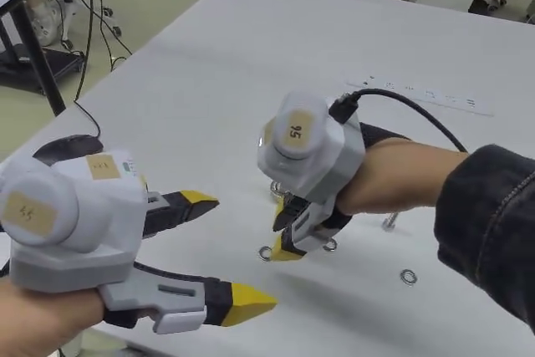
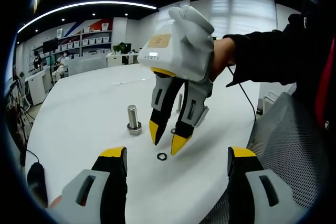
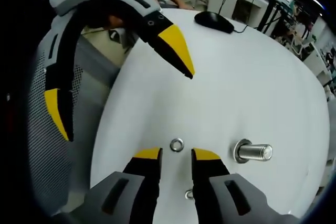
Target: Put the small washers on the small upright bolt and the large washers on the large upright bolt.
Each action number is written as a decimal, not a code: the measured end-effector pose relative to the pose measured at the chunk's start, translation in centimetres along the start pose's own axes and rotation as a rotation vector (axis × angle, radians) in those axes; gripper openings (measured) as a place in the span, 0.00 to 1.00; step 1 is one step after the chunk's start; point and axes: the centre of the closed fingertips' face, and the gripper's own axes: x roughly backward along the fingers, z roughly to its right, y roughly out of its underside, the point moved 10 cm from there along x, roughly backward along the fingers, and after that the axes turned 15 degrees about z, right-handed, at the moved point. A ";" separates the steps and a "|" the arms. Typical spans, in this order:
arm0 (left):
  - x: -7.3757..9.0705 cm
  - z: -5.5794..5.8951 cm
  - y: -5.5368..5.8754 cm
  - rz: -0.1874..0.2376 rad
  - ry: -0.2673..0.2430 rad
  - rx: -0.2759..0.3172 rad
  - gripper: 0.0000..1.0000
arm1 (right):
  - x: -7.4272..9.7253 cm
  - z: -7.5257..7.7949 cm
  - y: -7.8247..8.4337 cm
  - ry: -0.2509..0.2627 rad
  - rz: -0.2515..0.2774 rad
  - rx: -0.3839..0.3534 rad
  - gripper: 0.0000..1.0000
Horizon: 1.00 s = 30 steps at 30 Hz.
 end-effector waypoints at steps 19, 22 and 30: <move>0.1 0.1 0.0 0.005 -0.004 0.006 0.77 | -1.7 0.0 0.6 -0.022 -0.051 0.017 0.20; 0.1 0.1 0.1 0.006 -0.004 0.006 0.77 | -1.7 0.1 0.6 -0.022 -0.052 0.021 0.19; 0.1 0.1 0.2 0.005 -0.002 0.006 0.77 | -1.8 -0.2 0.5 -0.012 -0.065 0.056 0.18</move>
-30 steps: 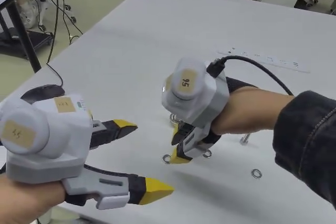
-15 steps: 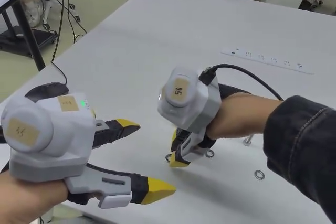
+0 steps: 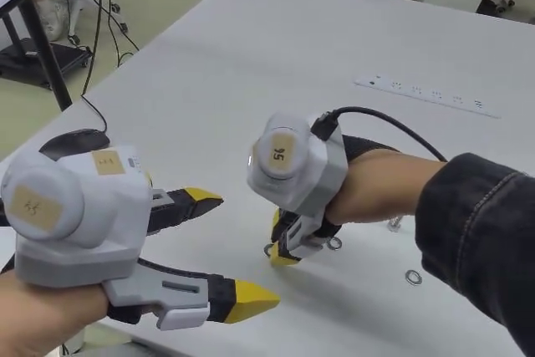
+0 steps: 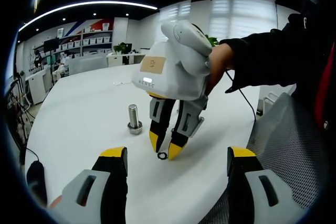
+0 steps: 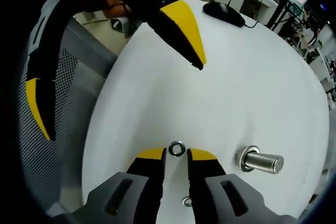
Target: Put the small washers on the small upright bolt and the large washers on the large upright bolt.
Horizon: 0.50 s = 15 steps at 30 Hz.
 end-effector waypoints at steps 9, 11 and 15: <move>0.1 0.0 0.1 0.002 -0.001 0.002 0.77 | -0.1 -0.2 -0.1 -0.005 -0.006 0.039 0.15; 0.1 0.0 0.1 0.001 0.000 0.002 0.77 | -0.1 -0.2 -0.1 -0.005 -0.006 0.039 0.15; 0.1 0.0 0.1 0.000 0.000 0.001 0.77 | -0.1 -0.2 -0.1 -0.005 -0.005 0.034 0.15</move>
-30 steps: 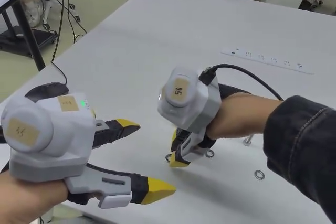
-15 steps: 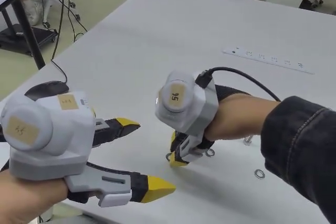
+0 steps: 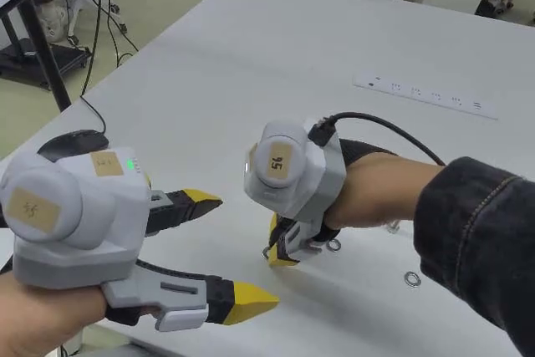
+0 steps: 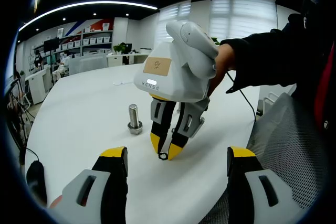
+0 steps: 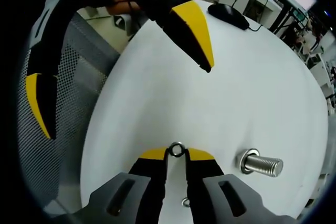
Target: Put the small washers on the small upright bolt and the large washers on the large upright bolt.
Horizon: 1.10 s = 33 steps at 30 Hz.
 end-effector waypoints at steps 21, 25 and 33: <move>-0.3 0.2 -0.2 -0.011 0.017 -0.007 0.77 | 1.0 0.2 0.5 0.017 0.012 -0.046 0.13; -0.5 0.2 -0.3 -0.013 0.026 -0.011 0.77 | 1.8 0.3 0.9 0.029 0.013 -0.060 0.13; -1.0 0.2 -0.6 -0.011 0.044 -0.018 0.77 | 4.1 0.3 1.3 0.060 0.034 -0.095 0.13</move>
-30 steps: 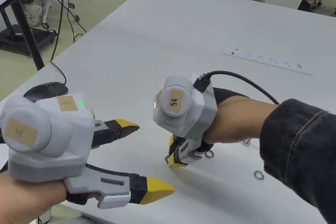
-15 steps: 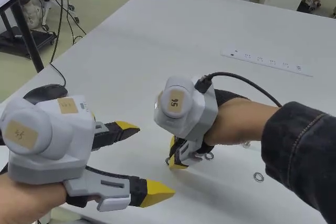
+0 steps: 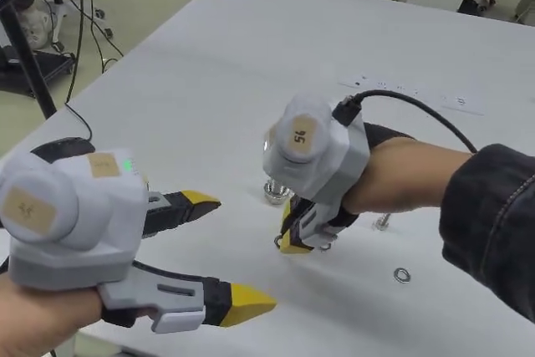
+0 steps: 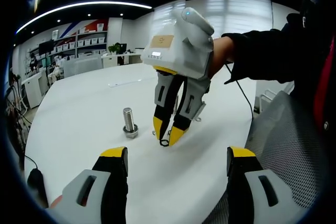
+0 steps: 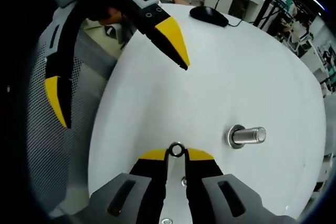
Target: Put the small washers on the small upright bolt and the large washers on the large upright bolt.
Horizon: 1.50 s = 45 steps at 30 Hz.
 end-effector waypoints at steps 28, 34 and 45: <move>-2.0 -0.6 -0.6 -0.001 0.073 -0.017 0.77 | 9.1 0.8 2.6 0.172 0.028 -0.083 0.13; -2.5 -0.6 -0.8 -0.003 0.088 -0.021 0.77 | 11.1 1.8 3.6 0.224 0.027 -0.111 0.13; -3.3 -0.6 -1.0 -0.011 0.110 -0.026 0.77 | 12.0 2.6 6.1 0.261 0.000 -0.165 0.13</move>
